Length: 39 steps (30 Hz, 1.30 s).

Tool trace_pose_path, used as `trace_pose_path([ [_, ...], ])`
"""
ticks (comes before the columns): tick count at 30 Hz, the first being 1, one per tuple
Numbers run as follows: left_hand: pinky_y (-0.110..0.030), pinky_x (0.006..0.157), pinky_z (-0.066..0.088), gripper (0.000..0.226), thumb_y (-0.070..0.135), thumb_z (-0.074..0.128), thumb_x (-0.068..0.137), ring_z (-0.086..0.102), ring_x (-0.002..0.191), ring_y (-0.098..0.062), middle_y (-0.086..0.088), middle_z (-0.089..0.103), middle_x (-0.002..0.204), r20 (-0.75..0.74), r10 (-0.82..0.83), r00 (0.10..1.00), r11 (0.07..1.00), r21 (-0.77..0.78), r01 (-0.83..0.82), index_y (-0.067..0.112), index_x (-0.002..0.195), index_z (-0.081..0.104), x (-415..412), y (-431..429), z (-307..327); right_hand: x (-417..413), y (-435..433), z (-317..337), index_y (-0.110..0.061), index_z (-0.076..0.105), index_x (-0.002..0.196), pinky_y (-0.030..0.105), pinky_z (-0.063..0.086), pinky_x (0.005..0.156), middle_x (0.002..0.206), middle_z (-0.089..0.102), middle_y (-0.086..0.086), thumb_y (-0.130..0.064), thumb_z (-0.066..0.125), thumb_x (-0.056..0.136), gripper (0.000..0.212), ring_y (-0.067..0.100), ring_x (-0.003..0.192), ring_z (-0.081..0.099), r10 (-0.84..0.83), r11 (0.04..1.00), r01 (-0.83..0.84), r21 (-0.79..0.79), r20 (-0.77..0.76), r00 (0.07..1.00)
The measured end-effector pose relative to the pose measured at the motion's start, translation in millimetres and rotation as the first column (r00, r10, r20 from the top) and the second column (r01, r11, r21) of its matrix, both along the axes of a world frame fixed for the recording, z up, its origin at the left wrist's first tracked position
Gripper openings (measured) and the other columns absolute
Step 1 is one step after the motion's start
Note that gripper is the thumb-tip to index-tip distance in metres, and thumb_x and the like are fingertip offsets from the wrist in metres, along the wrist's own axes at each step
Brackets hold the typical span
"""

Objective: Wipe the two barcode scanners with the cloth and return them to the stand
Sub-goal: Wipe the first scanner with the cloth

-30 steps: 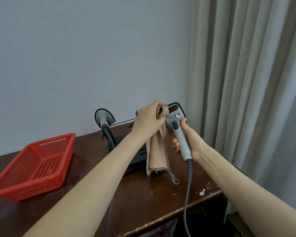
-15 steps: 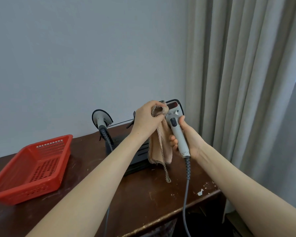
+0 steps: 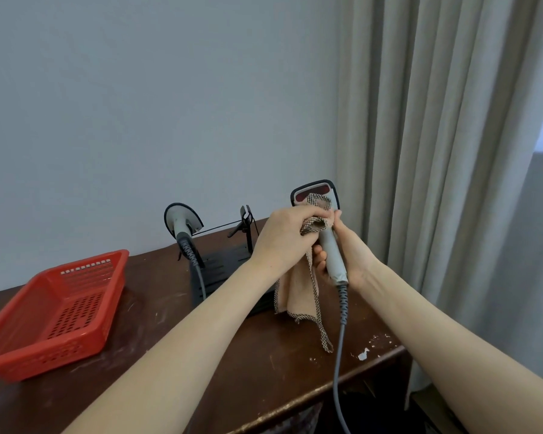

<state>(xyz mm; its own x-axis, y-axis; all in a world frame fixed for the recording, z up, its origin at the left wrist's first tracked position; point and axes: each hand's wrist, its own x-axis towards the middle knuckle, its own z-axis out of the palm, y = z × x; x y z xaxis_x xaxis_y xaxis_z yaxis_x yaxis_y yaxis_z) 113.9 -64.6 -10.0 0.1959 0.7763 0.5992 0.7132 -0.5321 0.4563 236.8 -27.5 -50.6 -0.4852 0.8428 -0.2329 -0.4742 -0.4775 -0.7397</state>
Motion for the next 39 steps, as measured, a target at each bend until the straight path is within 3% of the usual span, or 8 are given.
trace_pose_path([
  [4, -0.005, 0.066, 0.039, 0.028, 0.002, 0.059, 0.073, 0.058, 0.07, 0.002, 0.011, 0.067, 0.077, 0.131, 0.023, 0.991, 0.998, -0.06, -0.015, 0.022, 0.09, 0.07, 2.1, -2.2, 10.0, 5.2, 1.3, -0.3, -0.011, 0.062, 0.061, 0.014, 0.043, 0.035, 0.049, 0.051, 0.002, -0.076, 0.038, 0.082, 0.072, 0.009, 0.033, 0.049, -0.006, 1.0, 0.006, -0.014, -0.027, 1.0],
  [8, 0.001, 0.072, 0.038, 0.037, 0.0, 0.057, 0.078, 0.057, 0.081, 0.009, 0.011, 0.069, 0.097, 0.144, -0.012, 0.99, 0.999, -0.041, 0.018, 0.026, 0.102, 0.069, 4.0, -3.8, 11.1, 4.0, 1.9, 2.9, -0.014, 0.059, 0.066, 0.016, 0.044, 0.034, 0.049, 0.051, 0.002, -0.076, 0.04, 0.082, 0.067, 0.009, 0.034, 0.05, 0.004, 1.0, -0.004, 0.008, -0.006, 1.0],
  [13, -0.003, 0.066, 0.04, 0.029, 0.001, 0.057, 0.074, 0.058, 0.073, 0.003, 0.015, 0.066, 0.074, 0.135, -0.041, 0.99, 0.99, -0.127, 0.059, 0.023, 0.087, 0.071, 4.4, -1.1, 12.5, 4.0, 1.7, -0.5, -0.011, 0.059, 0.06, 0.016, 0.043, 0.033, 0.048, 0.052, 0.002, -0.075, 0.043, 0.082, 0.07, 0.01, 0.033, 0.049, 0.02, 0.999, -0.02, -0.032, 0.013, 1.0],
  [20, -0.002, 0.077, 0.04, 0.026, 0.0, 0.056, 0.082, 0.057, 0.082, 0.009, 0.011, 0.066, 0.094, 0.391, 0.088, 0.916, 0.957, 0.221, -0.186, 0.015, 0.1, 0.067, 1.3, 10.1, 35.9, 10.4, 3.9, -4.1, -0.015, 0.052, 0.077, 0.017, 0.042, 0.036, 0.054, 0.049, 0.003, -0.075, 0.037, 0.084, 0.062, 0.01, 0.037, 0.048, 0.012, 0.997, -0.018, 0.075, 0.079, 0.997],
  [27, -0.032, 0.085, 0.047, 0.025, 0.015, 0.064, 0.082, 0.06, 0.097, -0.018, 0.001, 0.067, 0.102, -0.06, 0.099, 0.993, 0.985, 0.147, -0.089, 0.02, 0.107, 0.067, 13.0, 22.7, 23.9, 6.1, 0.8, -9.2, -0.012, 0.054, 0.077, 0.018, 0.044, 0.035, 0.052, 0.052, 0.004, -0.073, 0.041, 0.084, 0.063, 0.011, 0.036, 0.05, 0.027, 0.997, -0.035, 0.064, 0.126, 0.992],
  [34, -0.029, 0.079, 0.042, 0.025, 0.012, 0.058, 0.083, 0.056, 0.1, -0.021, -0.001, 0.064, 0.105, -0.279, 0.235, 0.931, 0.969, 0.135, -0.205, 0.013, 0.107, 0.063, 0.1, 23.3, 23.5, 12.8, 2.9, -21.2, -0.011, 0.055, 0.08, 0.018, 0.044, 0.035, 0.052, 0.052, 0.005, -0.072, 0.042, 0.083, 0.063, 0.012, 0.037, 0.049, -0.007, 0.998, 0.0, 0.056, 0.134, 0.991],
  [36, -0.032, 0.08, 0.044, 0.026, 0.011, 0.055, 0.085, 0.055, 0.1, -0.023, -0.004, 0.063, 0.106, -0.281, 0.267, 0.922, 0.963, 0.124, -0.241, 0.012, 0.11, 0.06, -5.0, 25.4, 20.0, 12.7, 3.2, -20.8, -0.011, 0.056, 0.085, 0.019, 0.044, 0.035, 0.051, 0.051, 0.005, -0.072, 0.042, 0.084, 0.062, 0.012, 0.038, 0.049, -0.023, 0.998, 0.015, 0.057, 0.144, 0.989],
  [39, -0.036, 0.081, 0.046, 0.023, 0.01, 0.053, 0.086, 0.056, 0.098, -0.021, -0.003, 0.063, 0.104, -0.056, 0.296, 0.954, 0.951, 0.108, -0.289, 0.013, 0.108, 0.059, -5.0, 26.3, 15.9, 13.2, 4.9, -20.3, -0.012, 0.055, 0.088, 0.019, 0.044, 0.035, 0.052, 0.051, 0.005, -0.071, 0.042, 0.084, 0.061, 0.012, 0.038, 0.049, -0.031, 0.998, 0.022, 0.064, 0.139, 0.99],
])
